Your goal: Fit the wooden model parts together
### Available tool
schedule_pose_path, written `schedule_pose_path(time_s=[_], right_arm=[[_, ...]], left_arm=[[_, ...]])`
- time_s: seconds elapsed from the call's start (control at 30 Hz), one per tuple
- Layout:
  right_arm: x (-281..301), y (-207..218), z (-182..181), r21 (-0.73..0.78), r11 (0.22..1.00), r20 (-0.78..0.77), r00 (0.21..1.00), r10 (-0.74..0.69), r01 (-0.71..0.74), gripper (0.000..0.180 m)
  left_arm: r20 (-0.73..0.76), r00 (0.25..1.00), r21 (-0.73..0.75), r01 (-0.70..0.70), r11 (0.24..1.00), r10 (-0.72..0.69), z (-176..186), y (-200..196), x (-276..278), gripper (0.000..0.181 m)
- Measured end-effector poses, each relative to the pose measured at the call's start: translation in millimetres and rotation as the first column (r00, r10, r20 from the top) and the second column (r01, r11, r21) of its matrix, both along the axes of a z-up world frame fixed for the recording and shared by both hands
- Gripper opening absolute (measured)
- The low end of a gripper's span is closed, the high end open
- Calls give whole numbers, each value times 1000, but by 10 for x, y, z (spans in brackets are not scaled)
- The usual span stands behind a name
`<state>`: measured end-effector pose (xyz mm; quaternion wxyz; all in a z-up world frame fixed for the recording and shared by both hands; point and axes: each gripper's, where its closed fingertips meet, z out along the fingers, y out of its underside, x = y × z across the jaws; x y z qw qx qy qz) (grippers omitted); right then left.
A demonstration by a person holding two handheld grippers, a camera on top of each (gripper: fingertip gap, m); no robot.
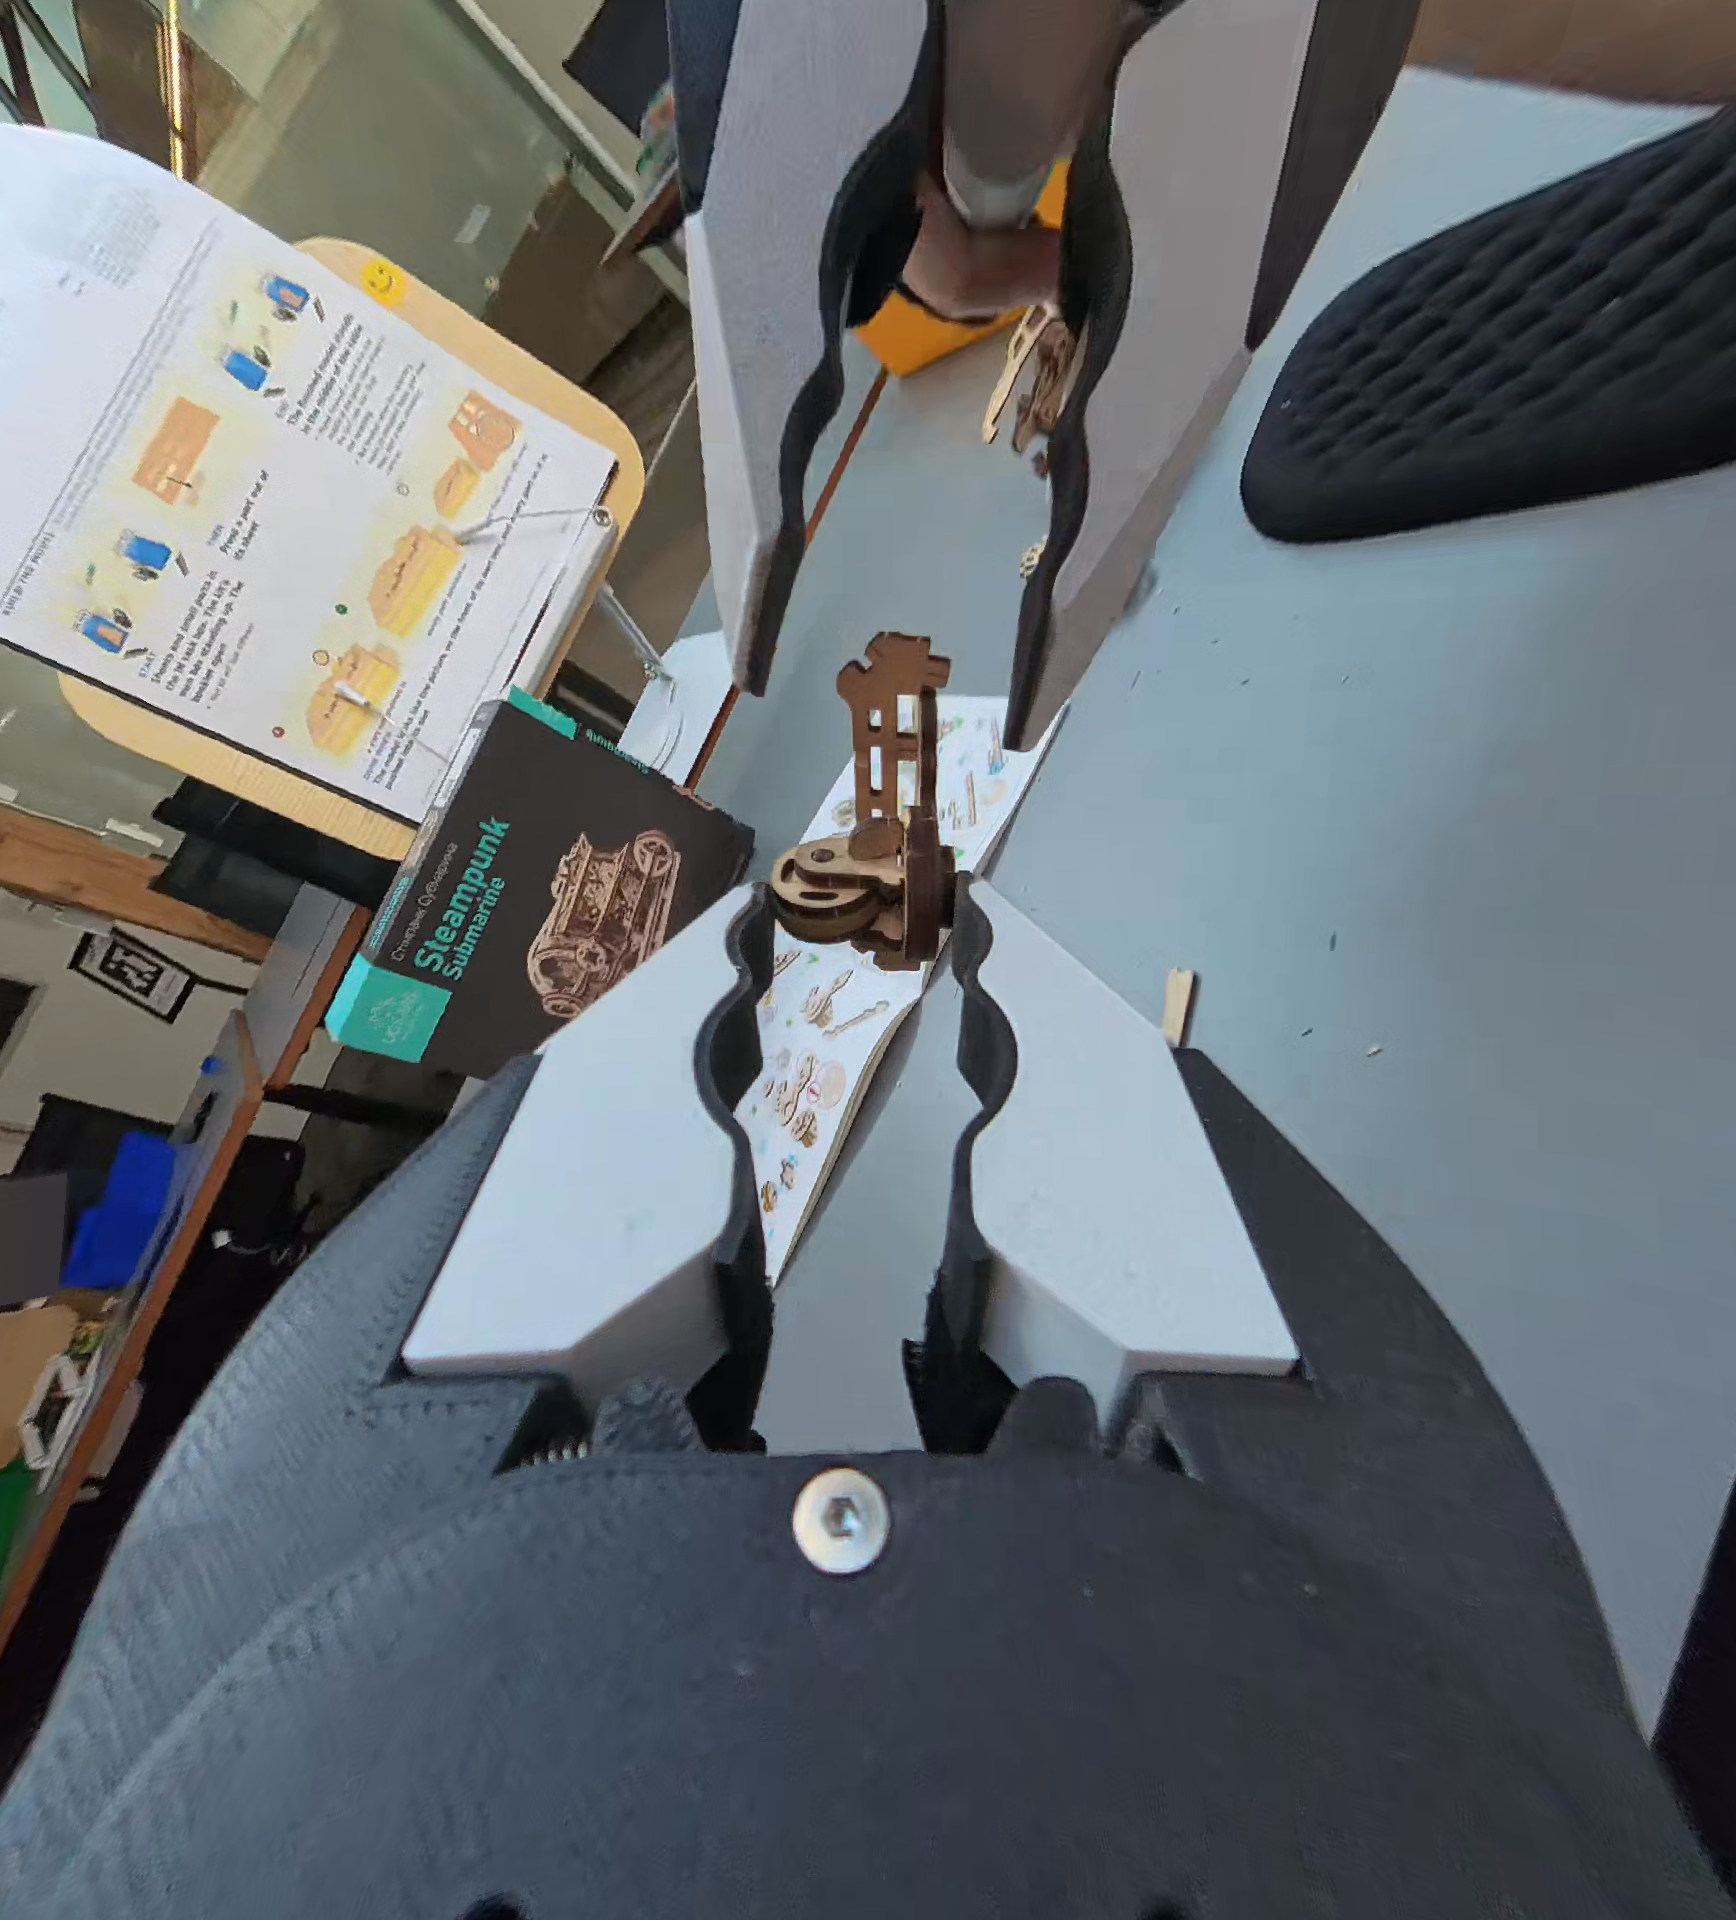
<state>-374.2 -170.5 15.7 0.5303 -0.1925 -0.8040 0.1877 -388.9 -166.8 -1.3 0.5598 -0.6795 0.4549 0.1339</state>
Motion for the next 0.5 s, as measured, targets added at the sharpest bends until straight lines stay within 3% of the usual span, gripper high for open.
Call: schedule_pose_path(time_s=[0.2,0.5], right_arm=[[-113,240,-279,275,927,68,957,-282,254,39],[-242,281,-239,384,858,-64,937,-344,342,18]], left_arm=[[-237,956,-13,-183,983,174,-138,69,-95,33],[-254,937,57,-232,971,239,-3,41,19,33]])
